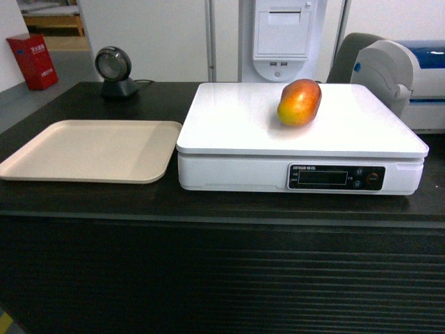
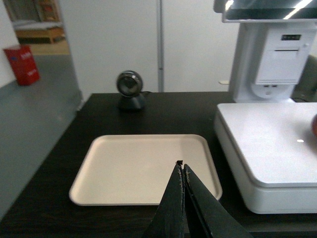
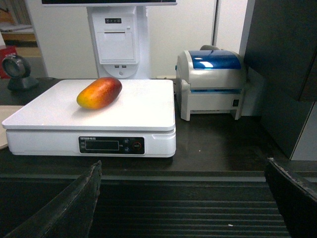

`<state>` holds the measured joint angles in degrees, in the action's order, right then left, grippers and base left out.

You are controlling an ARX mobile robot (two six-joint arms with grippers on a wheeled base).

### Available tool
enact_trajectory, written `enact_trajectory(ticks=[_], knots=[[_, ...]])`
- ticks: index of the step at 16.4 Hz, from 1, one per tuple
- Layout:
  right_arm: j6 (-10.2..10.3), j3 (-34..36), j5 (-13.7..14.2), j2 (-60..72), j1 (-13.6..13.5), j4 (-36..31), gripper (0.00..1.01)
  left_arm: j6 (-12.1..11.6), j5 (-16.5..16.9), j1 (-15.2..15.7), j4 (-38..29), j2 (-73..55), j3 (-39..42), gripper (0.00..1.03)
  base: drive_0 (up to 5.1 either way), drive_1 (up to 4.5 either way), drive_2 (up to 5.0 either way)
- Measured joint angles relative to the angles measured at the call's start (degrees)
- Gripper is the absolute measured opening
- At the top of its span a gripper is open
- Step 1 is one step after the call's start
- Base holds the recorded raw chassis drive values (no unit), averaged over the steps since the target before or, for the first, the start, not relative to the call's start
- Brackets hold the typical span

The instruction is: Place dark red mango on scale at checkout

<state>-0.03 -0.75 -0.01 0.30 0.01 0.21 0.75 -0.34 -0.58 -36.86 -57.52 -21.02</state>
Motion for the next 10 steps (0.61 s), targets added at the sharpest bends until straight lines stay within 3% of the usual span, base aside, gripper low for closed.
enact_trajectory(ticks=[10], knots=[[0.0, 0.0, 0.0, 0.0, 0.0, 0.0, 0.98, 0.04, 0.33, 0.44, 1.51, 14.03, 13.14, 0.02, 0.0, 0.0, 0.0]])
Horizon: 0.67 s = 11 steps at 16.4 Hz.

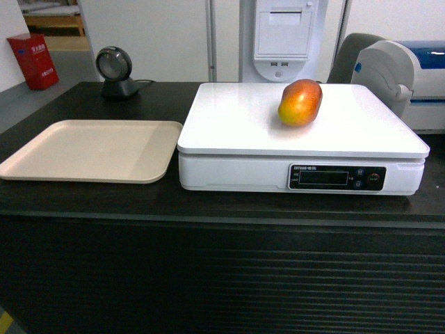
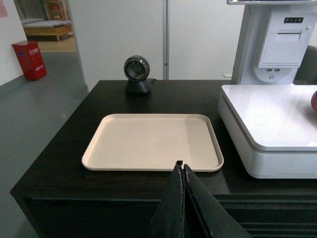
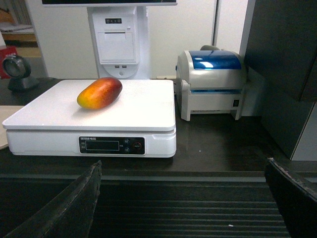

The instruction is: Place dark red mango on scale at checkout

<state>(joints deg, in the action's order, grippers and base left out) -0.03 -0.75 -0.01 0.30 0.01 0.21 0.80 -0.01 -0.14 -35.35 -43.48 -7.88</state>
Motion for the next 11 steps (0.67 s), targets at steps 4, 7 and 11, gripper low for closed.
enact_trajectory(ticks=[4, 7, 11], knots=[[0.0, 0.0, 0.0, 0.0, 0.0, 0.0, 0.98, 0.0, 0.0, 0.02, 4.33, 7.87, 3.54, 0.02, 0.0, 0.0, 0.0], [0.0, 0.0, 0.0, 0.0, 0.0, 0.0, 0.98, 0.0, 0.0, 0.02, 8.79, 13.94, 5.22, 0.02, 0.0, 0.0, 0.0], [0.0, 0.0, 0.0, 0.0, 0.0, 0.0, 0.98, 0.0, 0.0, 0.02, 12.13, 19.93, 7.34, 0.02, 0.0, 0.0, 0.0]])
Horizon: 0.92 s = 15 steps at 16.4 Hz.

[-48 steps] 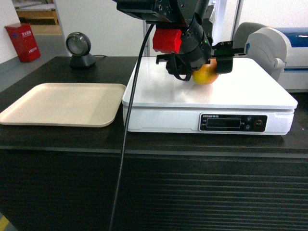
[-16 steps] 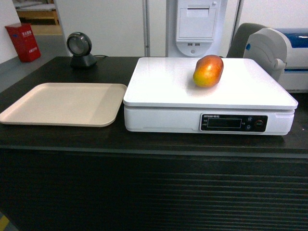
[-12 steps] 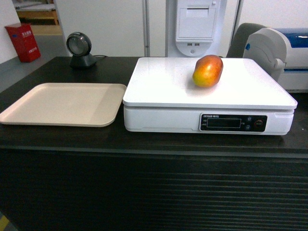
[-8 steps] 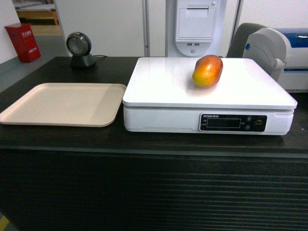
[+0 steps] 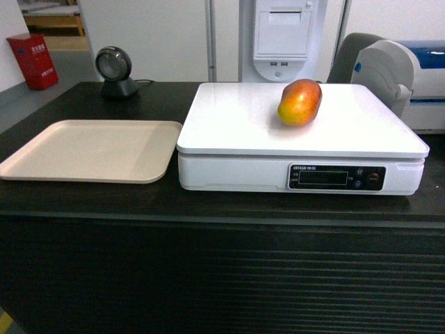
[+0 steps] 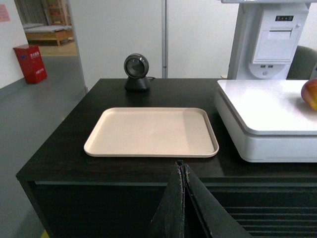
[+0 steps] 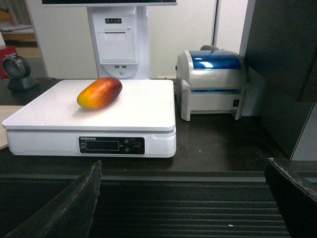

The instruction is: Place dark red mango on scale at checkout

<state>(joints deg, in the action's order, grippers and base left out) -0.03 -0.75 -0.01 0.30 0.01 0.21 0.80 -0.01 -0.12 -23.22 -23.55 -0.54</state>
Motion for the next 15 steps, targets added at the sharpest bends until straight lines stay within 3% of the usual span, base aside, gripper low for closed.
enact_trajectory(ticks=[6, 12, 13, 15], knots=[[0.0, 0.0, 0.0, 0.0, 0.0, 0.0, 0.98, 0.0, 0.0, 0.0, 9.16, 9.6, 0.0, 0.02, 0.0, 0.0, 0.0], [0.0, 0.0, 0.0, 0.0, 0.0, 0.0, 0.98, 0.0, 0.0, 0.0, 13.49, 13.81, 0.0, 0.02, 0.0, 0.0, 0.0], [0.0, 0.0, 0.0, 0.0, 0.0, 0.0, 0.98, -0.02, 0.04, 0.0, 21.92, 19.26, -0.04, 0.02, 0.0, 0.0, 0.0], [0.0, 0.0, -0.04, 0.0, 0.0, -0.04, 0.98, 0.0, -0.04, 0.0, 23.19, 22.97, -0.35, 0.02, 0.0, 0.0, 0.0]])
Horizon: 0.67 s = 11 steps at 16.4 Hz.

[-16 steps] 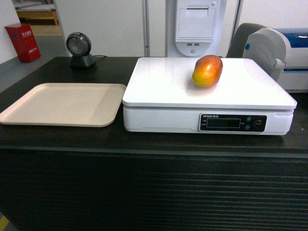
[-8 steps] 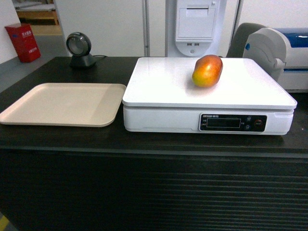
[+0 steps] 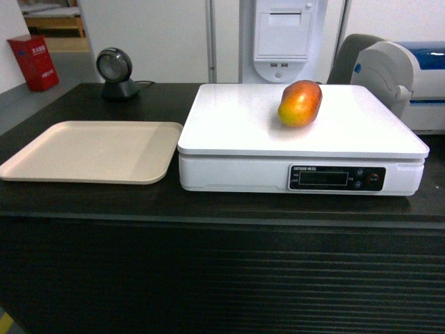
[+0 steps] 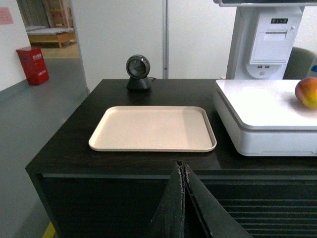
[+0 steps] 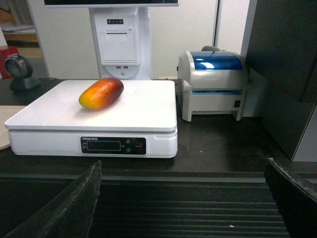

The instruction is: Place dark red mango on scale at checkout

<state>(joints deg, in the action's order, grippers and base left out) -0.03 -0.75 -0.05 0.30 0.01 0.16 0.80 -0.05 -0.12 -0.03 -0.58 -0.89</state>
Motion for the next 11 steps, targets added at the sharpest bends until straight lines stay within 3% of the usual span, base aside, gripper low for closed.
enact_trajectory(ticks=[5, 8, 9, 11], knots=[[0.0, 0.0, 0.04, 0.0, 0.0, 0.04, 0.98, 0.0, 0.02, 0.07, 0.26, 0.0, 0.31, 0.02, 0.0, 0.0, 0.0], [0.0, 0.0, 0.04, 0.0, 0.0, 0.04, 0.98, 0.0, 0.04, 0.07, 0.24, 0.0, 0.31, 0.32, 0.0, 0.0, 0.0], [0.0, 0.0, 0.04, 0.0, 0.0, 0.04, 0.98, 0.0, 0.04, 0.07, 0.24, 0.0, 0.31, 0.46, 0.0, 0.0, 0.0], [0.0, 0.0, 0.04, 0.0, 0.0, 0.04, 0.98, 0.0, 0.04, 0.07, 0.26, 0.0, 0.31, 0.56, 0.0, 0.0, 0.0]])
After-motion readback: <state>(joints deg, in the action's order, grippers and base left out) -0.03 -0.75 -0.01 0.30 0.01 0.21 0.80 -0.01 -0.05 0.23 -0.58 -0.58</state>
